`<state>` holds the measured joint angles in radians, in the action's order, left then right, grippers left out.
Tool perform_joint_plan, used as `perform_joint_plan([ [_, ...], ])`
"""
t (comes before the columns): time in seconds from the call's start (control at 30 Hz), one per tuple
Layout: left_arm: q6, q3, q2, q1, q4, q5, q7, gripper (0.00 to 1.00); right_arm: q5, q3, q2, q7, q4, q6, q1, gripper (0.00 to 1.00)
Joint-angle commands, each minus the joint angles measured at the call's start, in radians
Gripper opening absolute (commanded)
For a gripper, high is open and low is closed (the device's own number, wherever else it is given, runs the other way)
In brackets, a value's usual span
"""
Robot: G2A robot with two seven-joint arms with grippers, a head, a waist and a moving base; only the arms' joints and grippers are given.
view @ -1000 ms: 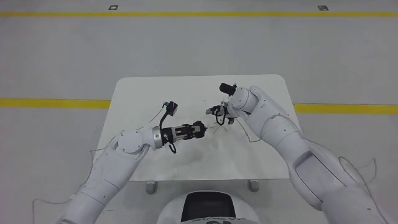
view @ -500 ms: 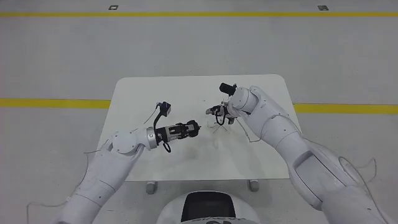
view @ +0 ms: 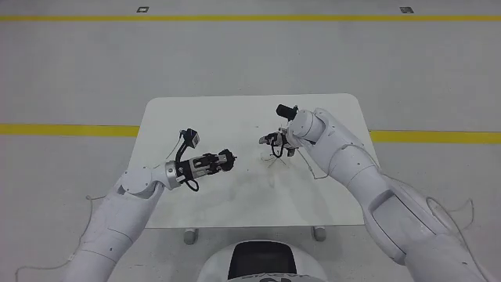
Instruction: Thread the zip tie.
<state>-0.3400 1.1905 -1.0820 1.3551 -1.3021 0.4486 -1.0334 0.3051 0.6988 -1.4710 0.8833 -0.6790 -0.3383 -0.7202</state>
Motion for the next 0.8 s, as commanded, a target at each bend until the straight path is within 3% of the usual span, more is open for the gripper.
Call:
perform_joint_plan([
  [0.0, 0.0, 0.0, 0.0, 0.0, 0.0, 0.0, 0.0, 0.0, 0.021, -0.005, 0.0, -0.011, -0.014, -0.002, -0.009, 1.0],
  [0.13, 0.0, 0.0, 0.0, 0.0, 0.0, 0.0, 0.0, 0.0, 0.059, -0.007, -0.008, -0.01, -0.003, -0.002, -0.012, 1.0],
  [0.37, 0.0, 0.0, 0.0, 0.0, 0.0, 0.0, 0.0, 0.0, 0.121, -0.005, -0.048, 0.01, 0.049, -0.002, 0.004, 1.0],
  [0.57, 0.0, 0.0, 0.0, 0.0, 0.0, 0.0, 0.0, 0.0, 0.196, 0.01, -0.115, 0.015, 0.163, -0.002, 0.042, 1.0],
  [0.77, 0.0, 0.0, 0.0, 0.0, 0.0, 0.0, 0.0, 0.0, 0.199, 0.059, -0.182, -0.001, 0.263, -0.002, 0.074, 1.0],
])
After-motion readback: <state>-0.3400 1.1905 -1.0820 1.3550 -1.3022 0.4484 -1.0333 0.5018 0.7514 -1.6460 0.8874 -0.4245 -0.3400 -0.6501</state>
